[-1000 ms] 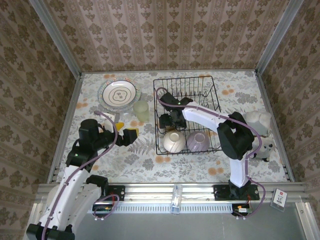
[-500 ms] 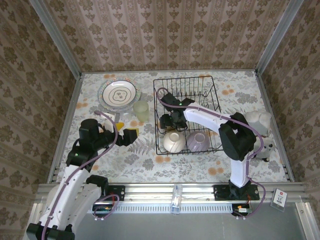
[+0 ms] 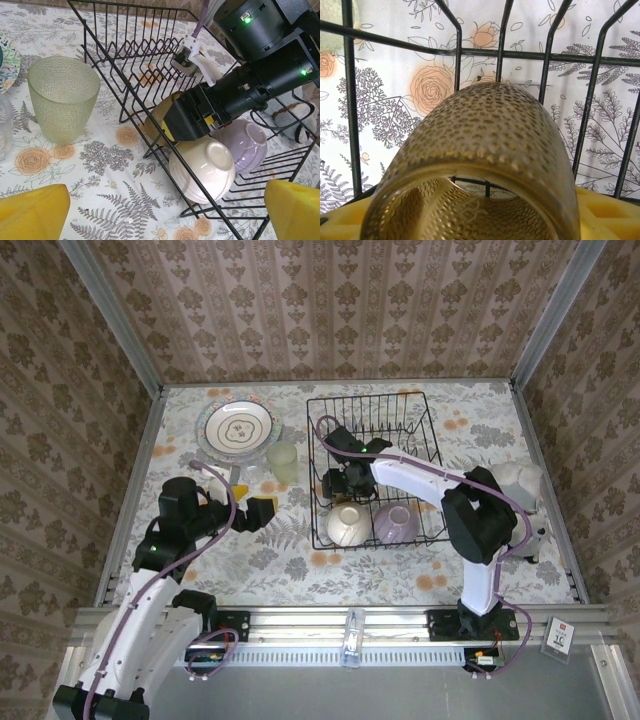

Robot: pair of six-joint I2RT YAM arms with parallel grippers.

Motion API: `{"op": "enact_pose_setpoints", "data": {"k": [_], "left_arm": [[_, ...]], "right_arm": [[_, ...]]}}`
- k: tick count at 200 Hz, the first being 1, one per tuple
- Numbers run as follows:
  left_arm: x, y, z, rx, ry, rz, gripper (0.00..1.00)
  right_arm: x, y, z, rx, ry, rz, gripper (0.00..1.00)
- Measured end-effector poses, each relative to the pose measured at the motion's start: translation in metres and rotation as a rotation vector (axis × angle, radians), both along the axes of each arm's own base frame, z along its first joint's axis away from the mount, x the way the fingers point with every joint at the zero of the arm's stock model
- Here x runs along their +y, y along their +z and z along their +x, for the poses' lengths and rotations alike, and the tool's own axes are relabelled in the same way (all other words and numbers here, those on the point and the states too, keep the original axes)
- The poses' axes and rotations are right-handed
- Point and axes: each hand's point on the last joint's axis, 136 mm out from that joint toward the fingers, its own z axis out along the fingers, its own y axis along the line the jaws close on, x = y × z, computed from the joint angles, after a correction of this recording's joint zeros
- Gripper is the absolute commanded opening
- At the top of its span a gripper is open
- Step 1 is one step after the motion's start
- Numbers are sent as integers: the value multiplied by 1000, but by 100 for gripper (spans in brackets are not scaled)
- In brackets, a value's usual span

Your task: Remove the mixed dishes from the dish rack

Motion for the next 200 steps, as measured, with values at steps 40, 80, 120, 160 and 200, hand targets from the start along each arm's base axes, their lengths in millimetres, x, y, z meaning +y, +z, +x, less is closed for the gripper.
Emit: {"op": "enact_pose_setpoints", "data": {"k": [40,80,120,160,200], "left_arm": [[0,0,0,0,0,0,100],[0,0,0,1,0,-1,100],[0,0,0,5,3,-5,100],[0,0,0,5,3,-5,100],[0,0,0,6,3,-5,100]], "right_arm": [[-2,13,0,-23,1,24,59],[-5,22,0,-38,2,42,57],[-10,13,-6,-14,13,32,60],[-12,8,-10,0,19,25,70],[-13,7,-11,5,22,22,84]]}}
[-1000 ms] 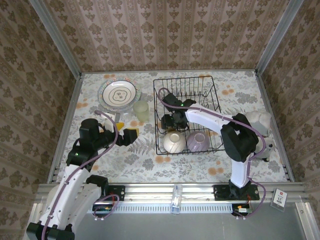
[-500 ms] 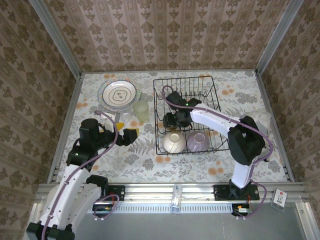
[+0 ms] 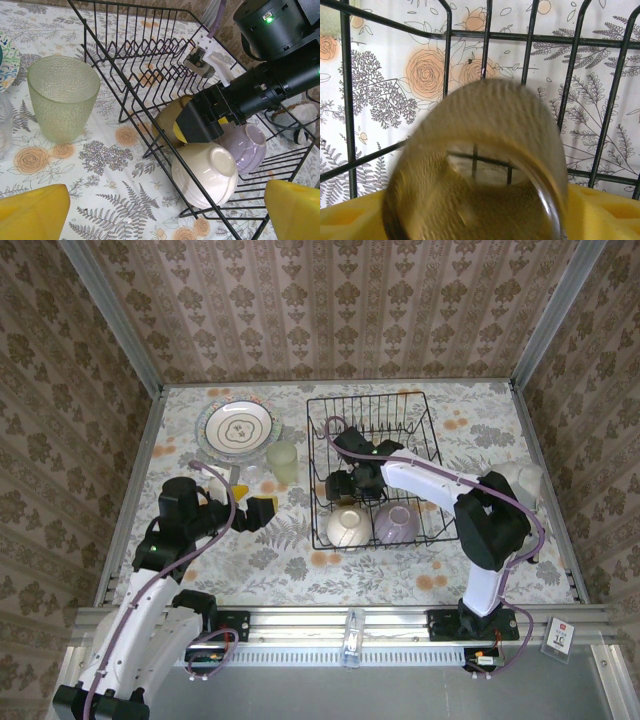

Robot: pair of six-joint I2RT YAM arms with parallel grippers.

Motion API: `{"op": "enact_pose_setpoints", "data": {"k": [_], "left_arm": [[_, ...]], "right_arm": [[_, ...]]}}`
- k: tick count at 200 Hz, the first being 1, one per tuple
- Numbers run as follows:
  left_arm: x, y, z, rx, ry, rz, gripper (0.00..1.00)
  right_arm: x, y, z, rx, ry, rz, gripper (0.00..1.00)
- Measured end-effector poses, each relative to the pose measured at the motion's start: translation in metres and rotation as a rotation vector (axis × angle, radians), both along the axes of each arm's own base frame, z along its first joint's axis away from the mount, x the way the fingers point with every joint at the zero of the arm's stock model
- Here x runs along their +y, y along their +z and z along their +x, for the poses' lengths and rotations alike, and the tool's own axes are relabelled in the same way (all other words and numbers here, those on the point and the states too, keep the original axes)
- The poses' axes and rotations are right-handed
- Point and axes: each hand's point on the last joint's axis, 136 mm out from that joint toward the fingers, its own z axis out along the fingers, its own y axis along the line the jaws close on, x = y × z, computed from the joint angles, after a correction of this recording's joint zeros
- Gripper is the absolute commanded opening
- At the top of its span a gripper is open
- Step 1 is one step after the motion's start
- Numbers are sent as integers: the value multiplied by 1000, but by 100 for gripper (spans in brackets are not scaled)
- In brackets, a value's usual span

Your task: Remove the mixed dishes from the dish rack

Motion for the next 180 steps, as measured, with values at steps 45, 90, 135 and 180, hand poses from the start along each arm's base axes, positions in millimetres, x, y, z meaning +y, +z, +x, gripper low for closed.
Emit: {"op": "enact_pose_setpoints", "data": {"k": [45,90,135,180], "left_arm": [[0,0,0,5,2,-4,100],[0,0,0,5,3,-5,100],[0,0,0,10,5,-9,100],[0,0,0,14,7,-12,100]], "right_arm": [[-3,0,2,1,-10,1,90],[-3,7,8,-10,-17,8,92],[4,22,19,-48,-4,29,91],[6,13,27,-38,-2,16,88]]}}
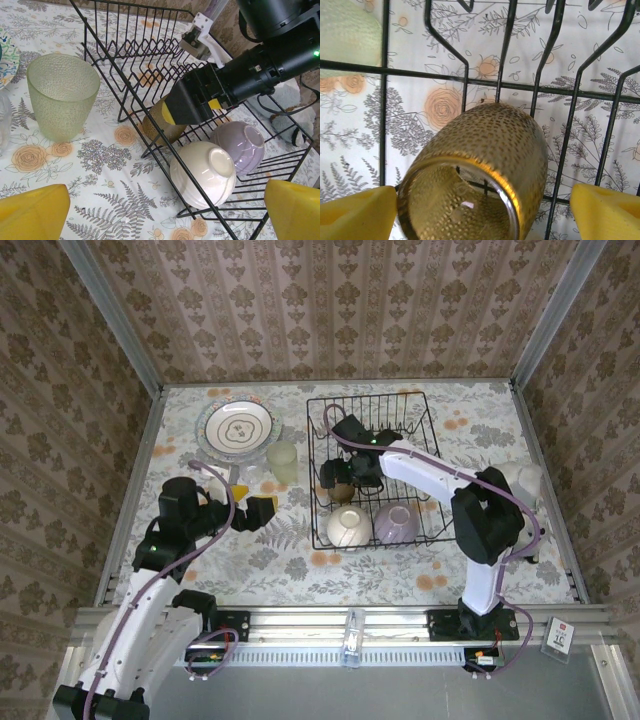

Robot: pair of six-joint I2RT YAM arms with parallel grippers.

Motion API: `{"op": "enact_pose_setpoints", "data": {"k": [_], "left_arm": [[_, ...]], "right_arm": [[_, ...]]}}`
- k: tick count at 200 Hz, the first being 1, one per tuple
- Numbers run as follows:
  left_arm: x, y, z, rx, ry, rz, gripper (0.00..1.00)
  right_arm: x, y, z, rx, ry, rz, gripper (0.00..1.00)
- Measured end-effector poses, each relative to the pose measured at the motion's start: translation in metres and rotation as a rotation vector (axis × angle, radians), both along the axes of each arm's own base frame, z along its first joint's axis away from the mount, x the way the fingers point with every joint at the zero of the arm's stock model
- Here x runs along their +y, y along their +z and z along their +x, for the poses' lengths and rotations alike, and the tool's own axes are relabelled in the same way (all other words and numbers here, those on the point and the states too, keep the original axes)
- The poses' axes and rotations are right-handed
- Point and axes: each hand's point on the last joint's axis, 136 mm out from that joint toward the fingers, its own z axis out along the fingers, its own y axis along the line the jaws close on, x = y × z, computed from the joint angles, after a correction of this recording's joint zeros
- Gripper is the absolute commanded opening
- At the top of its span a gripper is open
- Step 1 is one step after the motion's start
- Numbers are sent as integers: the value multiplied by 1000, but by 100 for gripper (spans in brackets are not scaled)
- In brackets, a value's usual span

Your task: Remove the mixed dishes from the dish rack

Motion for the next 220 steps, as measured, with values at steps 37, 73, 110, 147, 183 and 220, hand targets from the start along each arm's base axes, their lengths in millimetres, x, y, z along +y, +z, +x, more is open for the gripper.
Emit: {"op": "enact_pose_setpoints", "data": {"k": [37,73,110,147,183,220], "left_arm": [[0,0,0,2,1,-2,100],[0,0,0,3,2,-3,100],[0,1,0,4,3,-6,100],[-1,5,2,7,12,-31,100],[-6,21,4,-21,14,-102,100],[-26,25,6,-5,-59,-206,99]], "right_arm": [[0,-7,2,20,13,-23,80],[0,-10,2,27,17,-29,67],[1,-6,5,16,14,-20,51],[-5,2,2,15,8,4,41],[-25,34,2,0,-51,141,40],[-52,80,7,-45,-143,348,40]]}}
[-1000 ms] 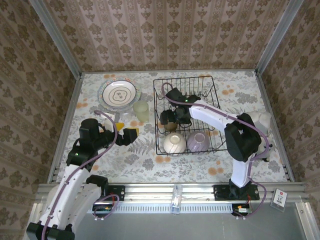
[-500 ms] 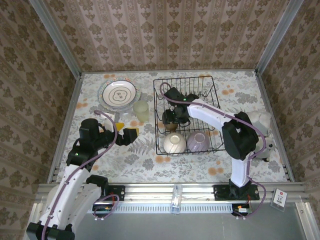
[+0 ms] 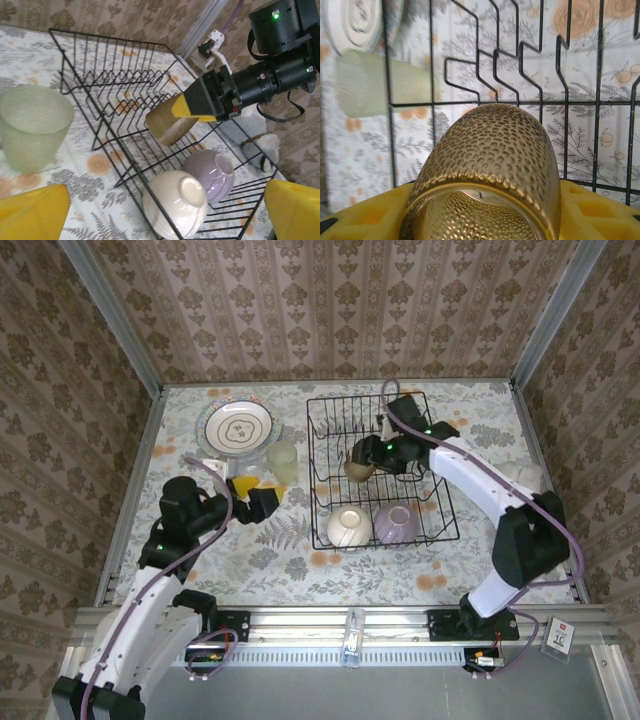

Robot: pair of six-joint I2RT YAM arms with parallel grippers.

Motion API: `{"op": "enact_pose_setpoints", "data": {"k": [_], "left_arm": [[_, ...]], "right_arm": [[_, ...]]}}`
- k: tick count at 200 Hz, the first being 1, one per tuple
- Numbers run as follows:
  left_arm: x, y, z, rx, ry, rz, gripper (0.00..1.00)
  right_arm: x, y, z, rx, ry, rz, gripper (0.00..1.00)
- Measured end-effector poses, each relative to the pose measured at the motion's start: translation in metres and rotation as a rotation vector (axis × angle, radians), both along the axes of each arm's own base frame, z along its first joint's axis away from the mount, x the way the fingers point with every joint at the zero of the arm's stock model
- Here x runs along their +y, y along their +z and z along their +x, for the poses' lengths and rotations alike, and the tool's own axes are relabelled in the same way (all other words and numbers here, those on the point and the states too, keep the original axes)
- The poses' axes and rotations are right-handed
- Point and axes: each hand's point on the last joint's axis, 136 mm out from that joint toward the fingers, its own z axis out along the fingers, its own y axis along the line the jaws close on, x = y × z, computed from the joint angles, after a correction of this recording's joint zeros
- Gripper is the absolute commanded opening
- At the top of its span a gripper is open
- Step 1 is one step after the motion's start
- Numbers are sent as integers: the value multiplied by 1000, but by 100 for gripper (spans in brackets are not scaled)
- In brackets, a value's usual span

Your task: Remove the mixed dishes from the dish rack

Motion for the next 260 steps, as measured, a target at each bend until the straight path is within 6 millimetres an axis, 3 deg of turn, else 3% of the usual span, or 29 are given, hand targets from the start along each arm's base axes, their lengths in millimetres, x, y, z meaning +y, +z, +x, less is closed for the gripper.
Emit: {"op": "enact_pose_setpoints", "data": {"k": [36,104,163,260], "left_arm": [[-29,-7,1,69,-115,-63,97],[-88,-3,-21,72,-372,-144,95],[-106,12,-15,34,-425,-186,94],[-131,26,-11,14,-478,-206,94]], "right_arm": [[-5,34,-6,-20,-41,219,42],[12,60,-21,26,-11,496,45],[20,83,-38,17,31,644,46],[21,93,-50,7,46,708,47]]}}
